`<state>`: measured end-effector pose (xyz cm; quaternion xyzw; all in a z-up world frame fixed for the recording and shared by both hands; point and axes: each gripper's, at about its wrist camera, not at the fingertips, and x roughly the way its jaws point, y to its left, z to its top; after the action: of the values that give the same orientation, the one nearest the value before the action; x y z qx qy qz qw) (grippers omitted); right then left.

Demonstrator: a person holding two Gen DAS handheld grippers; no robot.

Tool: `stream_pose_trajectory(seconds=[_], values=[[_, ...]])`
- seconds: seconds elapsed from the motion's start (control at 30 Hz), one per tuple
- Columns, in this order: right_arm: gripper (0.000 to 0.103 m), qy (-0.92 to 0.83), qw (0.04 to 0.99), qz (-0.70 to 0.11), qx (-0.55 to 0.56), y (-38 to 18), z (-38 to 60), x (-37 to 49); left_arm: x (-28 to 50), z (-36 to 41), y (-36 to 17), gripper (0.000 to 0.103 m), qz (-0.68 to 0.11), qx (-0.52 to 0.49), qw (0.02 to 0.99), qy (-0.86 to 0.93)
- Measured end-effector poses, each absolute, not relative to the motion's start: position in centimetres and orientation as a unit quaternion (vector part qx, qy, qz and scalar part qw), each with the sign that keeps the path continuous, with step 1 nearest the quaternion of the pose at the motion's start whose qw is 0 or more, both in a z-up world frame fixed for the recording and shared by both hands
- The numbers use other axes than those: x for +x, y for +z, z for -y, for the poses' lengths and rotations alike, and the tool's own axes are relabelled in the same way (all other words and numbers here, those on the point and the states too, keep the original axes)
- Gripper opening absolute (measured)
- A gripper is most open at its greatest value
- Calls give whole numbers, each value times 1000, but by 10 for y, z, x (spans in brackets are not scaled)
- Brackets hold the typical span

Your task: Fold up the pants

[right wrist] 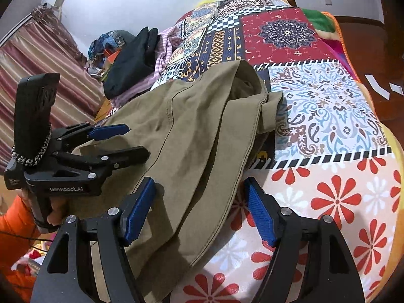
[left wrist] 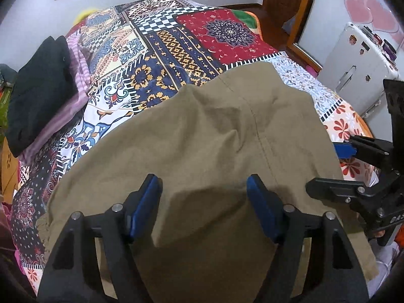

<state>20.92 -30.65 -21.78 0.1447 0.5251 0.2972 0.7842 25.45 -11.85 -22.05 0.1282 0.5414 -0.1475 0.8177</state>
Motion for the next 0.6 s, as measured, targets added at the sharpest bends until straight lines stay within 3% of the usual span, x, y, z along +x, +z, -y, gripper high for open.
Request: stream_pose_trajectory(seconds=[0.13,0.23,0.4,0.6], values=[[71,305,779,-526,152,-220,299,211,254,120,-226,75,-534,134,822,-145],[59,311,778,-523,159,-219,297,211,255,118,-226,75,-534,130,822,-146],[28,300,781,-521,170,-217,302,212,254,118,-228,76,-528,130,827,-145],[18,298,798,-498,163,-198,304,208,254,117,-227,76,-526,122,829,-148]])
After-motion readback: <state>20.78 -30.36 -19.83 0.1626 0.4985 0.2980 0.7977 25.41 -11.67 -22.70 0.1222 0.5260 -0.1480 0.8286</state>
